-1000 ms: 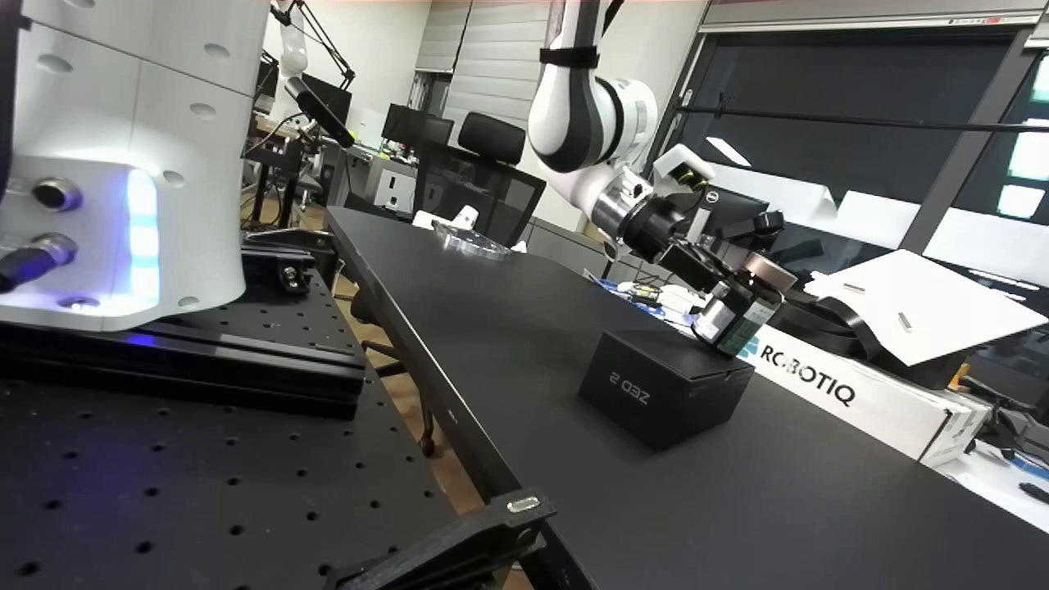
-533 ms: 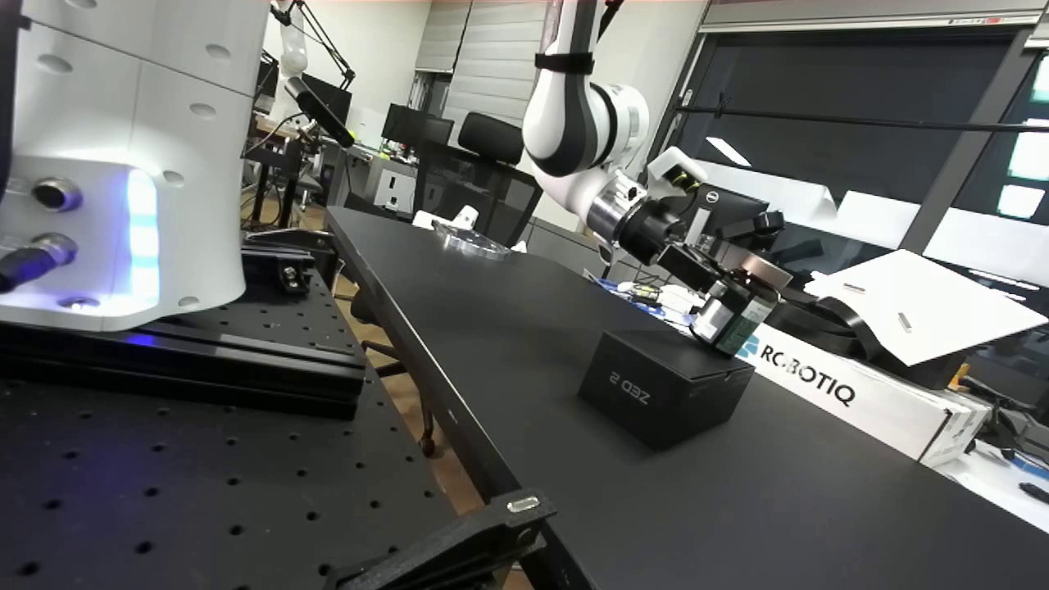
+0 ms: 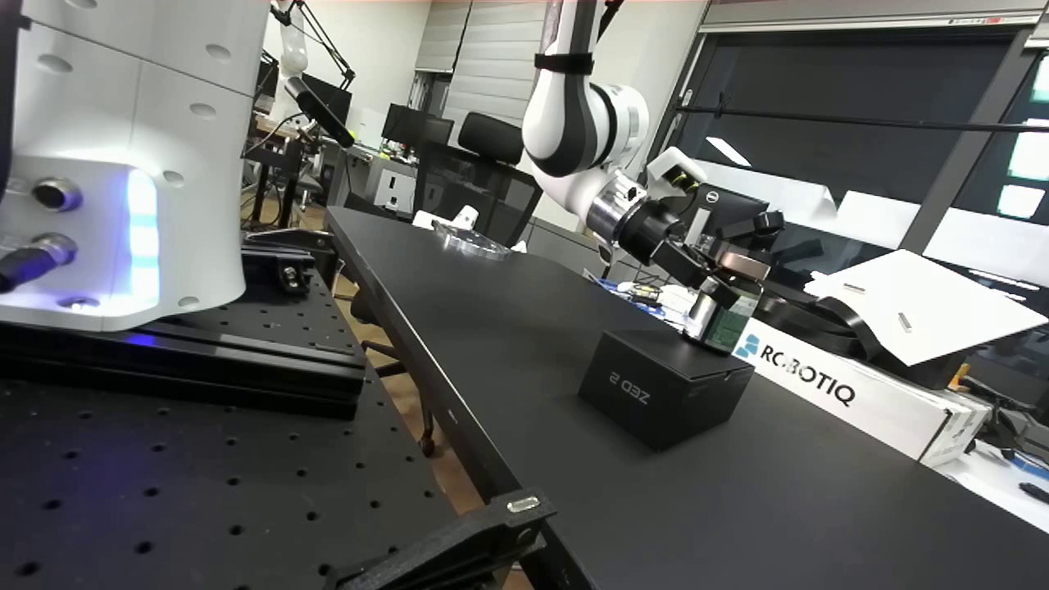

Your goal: Put the bottle on the box

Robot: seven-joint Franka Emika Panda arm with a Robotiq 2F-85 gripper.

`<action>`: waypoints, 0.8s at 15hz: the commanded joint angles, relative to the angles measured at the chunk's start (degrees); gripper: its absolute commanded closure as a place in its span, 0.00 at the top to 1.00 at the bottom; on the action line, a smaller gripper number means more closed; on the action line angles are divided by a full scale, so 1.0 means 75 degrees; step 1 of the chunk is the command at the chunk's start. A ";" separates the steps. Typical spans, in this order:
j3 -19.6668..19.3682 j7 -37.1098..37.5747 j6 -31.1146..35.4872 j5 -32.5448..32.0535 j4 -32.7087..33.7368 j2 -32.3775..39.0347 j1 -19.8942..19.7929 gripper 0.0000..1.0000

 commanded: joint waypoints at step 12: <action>0.0294 0.0443 -0.0548 -0.0016 -0.0566 -0.1516 0.0166 1.00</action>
